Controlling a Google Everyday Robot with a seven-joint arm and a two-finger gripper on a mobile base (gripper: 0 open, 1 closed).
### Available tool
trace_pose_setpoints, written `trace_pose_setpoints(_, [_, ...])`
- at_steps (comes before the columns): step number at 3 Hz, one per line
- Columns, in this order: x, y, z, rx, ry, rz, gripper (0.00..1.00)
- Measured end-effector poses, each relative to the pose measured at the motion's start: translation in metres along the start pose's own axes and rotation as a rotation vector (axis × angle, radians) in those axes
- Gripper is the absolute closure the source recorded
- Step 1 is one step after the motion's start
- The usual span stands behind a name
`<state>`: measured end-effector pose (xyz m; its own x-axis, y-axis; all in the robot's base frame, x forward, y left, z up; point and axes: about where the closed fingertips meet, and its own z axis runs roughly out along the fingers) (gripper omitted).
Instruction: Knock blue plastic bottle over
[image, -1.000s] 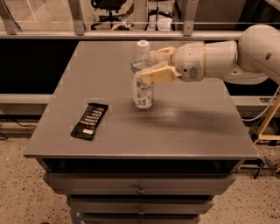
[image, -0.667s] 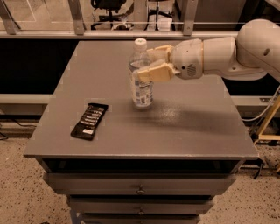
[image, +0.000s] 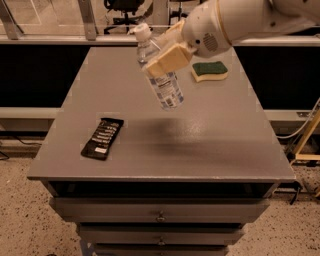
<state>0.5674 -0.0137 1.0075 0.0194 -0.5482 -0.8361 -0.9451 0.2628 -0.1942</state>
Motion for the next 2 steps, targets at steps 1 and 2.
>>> trace_pose_setpoints(1, [-0.0205,-0.0032,-0.0298,0.043,0.219,-0.011,1.0])
trace_pose_setpoints(2, [-0.0147,-0.0087,-0.0312,0.046,0.43,0.016,1.0])
